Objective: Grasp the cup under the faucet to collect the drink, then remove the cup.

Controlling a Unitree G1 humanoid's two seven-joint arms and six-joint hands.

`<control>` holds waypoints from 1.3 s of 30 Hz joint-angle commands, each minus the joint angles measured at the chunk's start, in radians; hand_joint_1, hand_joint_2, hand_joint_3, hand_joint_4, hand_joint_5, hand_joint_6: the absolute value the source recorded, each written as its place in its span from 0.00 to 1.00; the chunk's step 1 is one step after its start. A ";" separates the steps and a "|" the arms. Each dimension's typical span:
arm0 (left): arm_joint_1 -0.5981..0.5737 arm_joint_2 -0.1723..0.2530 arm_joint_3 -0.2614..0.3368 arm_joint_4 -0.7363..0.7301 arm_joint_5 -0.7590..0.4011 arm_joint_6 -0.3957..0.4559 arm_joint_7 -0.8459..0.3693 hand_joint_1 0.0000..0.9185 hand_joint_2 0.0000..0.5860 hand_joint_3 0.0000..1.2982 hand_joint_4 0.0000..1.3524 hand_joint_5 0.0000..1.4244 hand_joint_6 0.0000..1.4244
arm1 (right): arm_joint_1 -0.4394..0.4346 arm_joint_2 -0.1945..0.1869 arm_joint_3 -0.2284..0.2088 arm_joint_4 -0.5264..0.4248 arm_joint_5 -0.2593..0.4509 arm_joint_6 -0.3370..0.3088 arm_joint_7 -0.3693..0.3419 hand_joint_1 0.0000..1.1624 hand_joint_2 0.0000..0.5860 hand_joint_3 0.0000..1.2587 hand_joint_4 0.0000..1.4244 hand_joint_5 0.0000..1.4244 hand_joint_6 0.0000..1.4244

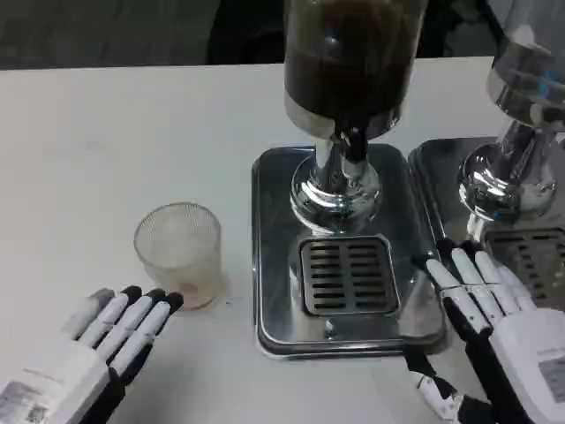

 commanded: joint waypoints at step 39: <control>-0.170 -0.014 0.036 0.265 -0.288 -0.297 0.180 0.00 0.01 0.00 0.00 0.00 0.00 | -0.001 0.090 0.045 -0.047 0.036 0.070 -0.007 0.40 0.79 0.15 0.03 0.00 0.08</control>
